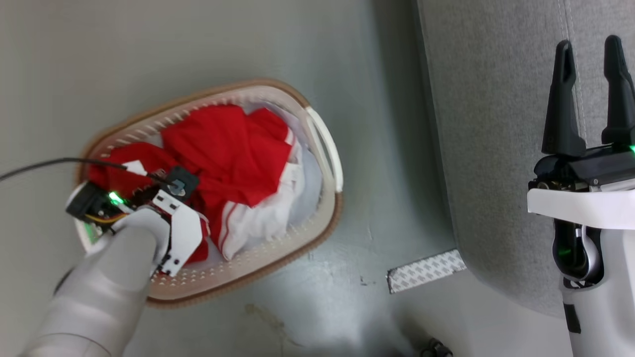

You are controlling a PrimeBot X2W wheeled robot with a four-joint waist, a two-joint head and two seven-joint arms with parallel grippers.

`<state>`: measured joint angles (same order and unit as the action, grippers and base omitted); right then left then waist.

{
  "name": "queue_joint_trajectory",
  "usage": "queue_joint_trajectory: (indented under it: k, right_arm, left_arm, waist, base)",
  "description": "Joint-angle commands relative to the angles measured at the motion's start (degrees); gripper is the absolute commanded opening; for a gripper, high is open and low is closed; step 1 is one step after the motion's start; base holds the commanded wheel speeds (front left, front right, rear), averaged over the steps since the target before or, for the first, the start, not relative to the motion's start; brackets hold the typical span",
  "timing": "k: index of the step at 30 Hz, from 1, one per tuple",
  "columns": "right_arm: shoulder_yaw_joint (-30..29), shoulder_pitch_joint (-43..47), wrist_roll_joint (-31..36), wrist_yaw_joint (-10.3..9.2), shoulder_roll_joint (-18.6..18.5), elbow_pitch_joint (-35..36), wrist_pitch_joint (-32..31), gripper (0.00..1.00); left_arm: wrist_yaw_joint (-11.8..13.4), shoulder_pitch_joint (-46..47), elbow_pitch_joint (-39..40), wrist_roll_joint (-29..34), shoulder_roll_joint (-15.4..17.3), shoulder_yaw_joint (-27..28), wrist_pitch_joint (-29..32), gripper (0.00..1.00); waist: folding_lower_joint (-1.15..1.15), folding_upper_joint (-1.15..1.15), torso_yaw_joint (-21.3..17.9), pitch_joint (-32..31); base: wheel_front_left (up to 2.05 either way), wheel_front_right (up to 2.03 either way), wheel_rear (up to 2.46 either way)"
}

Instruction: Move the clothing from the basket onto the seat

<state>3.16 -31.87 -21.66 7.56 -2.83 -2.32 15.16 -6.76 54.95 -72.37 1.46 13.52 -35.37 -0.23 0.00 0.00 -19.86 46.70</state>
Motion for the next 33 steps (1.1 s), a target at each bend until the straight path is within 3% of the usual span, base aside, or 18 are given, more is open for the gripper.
queue_joint_trajectory:
  k: [1,10,11,12,13,24,33]
  right_arm:
    - [-0.06,-1.12,-0.87,-0.14,-0.10,0.46,0.00,1.00]
    - [-0.13,-1.71,-1.99,-0.14,-0.10,0.95,0.00,1.00]
    - [-0.17,-1.71,-2.09,-0.14,-0.10,0.90,0.00,1.00]
    - [-0.15,-1.73,-2.12,-0.14,-0.10,0.80,0.00,1.00]
    - [-0.14,-1.77,-2.16,-0.14,-0.10,0.65,0.00,1.00]
    - [-0.28,-1.87,-1.44,-0.14,-0.11,-0.36,0.00,1.00]
    - [-1.15,0.06,1.32,-0.14,-0.12,-1.65,-0.01,1.00]
  left_arm:
    - [-0.25,0.45,-0.58,1.21,0.98,-0.84,0.58,1.00]
    - [-0.64,-1.20,-1.23,2.50,3.14,-4.60,1.93,1.00]
    - [-0.66,-1.38,-1.28,2.50,3.28,-4.89,1.75,0.96]
    - [-0.65,-1.44,-1.31,2.55,3.37,-5.17,1.64,0.33]
    - [-0.68,-1.44,-1.33,2.53,3.44,-5.40,1.28,0.03]
    - [-0.75,-1.46,-1.39,0.06,1.85,-7.07,-1.29,0.00]
    - [-0.68,-3.70,-1.41,-4.21,-2.70,-7.66,-5.70,0.00]
  waist:
    - [0.00,0.00,-1.23,1.62]
    - [0.00,0.00,-2.69,4.09]
    - [0.00,0.00,-2.74,4.12]
    - [0.00,0.00,-2.77,4.10]
    - [0.00,0.00,-2.79,4.05]
    - [0.00,0.00,-1.66,0.79]
    - [0.00,0.00,2.02,-8.71]
  base:
    - [0.00,0.00,0.00]
    - [0.00,0.00,0.00]
    - [0.00,0.00,0.00]
    - [0.00,0.00,0.00]
    - [0.00,0.00,0.00]
    - [0.00,0.00,0.00]
    - [0.00,0.00,0.00]
